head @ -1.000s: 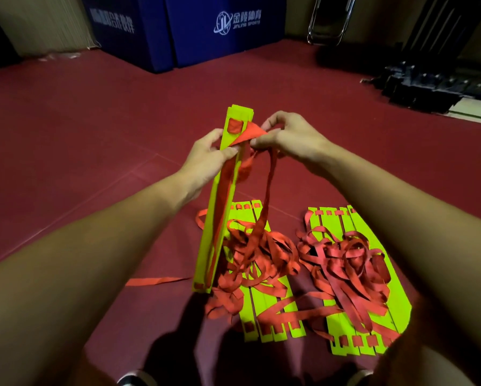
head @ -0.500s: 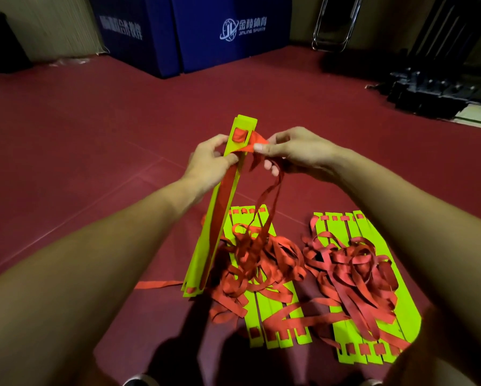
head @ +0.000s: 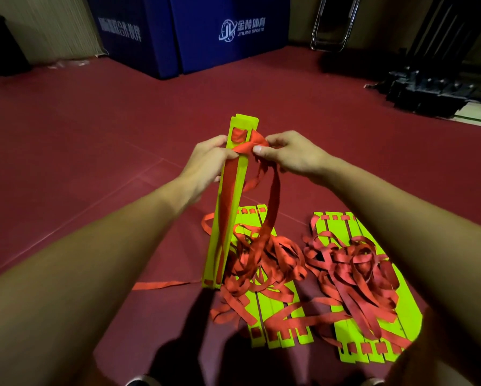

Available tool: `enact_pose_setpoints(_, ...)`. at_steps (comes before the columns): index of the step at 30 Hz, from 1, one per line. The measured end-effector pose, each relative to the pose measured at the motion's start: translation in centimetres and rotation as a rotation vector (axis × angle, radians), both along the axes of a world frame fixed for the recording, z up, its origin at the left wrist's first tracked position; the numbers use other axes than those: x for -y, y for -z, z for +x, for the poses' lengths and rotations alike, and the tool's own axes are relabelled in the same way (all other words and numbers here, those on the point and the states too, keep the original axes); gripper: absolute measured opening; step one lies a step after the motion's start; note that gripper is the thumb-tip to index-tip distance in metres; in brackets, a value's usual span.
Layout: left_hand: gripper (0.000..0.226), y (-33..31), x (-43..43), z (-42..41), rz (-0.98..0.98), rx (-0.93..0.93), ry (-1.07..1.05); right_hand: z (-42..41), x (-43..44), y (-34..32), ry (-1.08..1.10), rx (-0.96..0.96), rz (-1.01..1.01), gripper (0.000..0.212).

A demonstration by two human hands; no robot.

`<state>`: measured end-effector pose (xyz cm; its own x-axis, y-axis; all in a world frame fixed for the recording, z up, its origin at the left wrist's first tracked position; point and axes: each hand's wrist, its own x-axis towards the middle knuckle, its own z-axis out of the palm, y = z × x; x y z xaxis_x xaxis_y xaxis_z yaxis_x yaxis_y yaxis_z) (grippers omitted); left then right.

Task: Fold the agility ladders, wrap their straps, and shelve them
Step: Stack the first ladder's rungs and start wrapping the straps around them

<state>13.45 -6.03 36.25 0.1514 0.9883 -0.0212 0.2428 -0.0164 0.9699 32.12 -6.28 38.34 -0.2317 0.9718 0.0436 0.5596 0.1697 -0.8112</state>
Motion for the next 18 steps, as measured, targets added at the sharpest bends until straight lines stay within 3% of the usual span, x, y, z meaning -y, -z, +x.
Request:
enact_pose_setpoints(6,0.028,-0.2,0.1,0.1,-0.024,0.102,0.057,0.2,0.3,-0.4,-0.069,-0.226,-0.093,0.006)
enact_pose_setpoints(13,0.039,0.5,-0.7,0.7,0.009,0.154,0.063,0.2,-0.1,-0.1,-0.104,-0.052,0.064,0.019)
enact_pose_setpoints(16,0.031,0.5,-0.8,0.8,0.086,0.201,-0.016,-0.2,-0.3,0.0,-0.085,-0.045,0.143,0.018)
enact_pose_setpoints(18,0.022,0.8,-1.1,0.6,0.161,0.126,-0.086,-0.4,-0.3,-0.1,-0.069,-0.052,0.178,0.018)
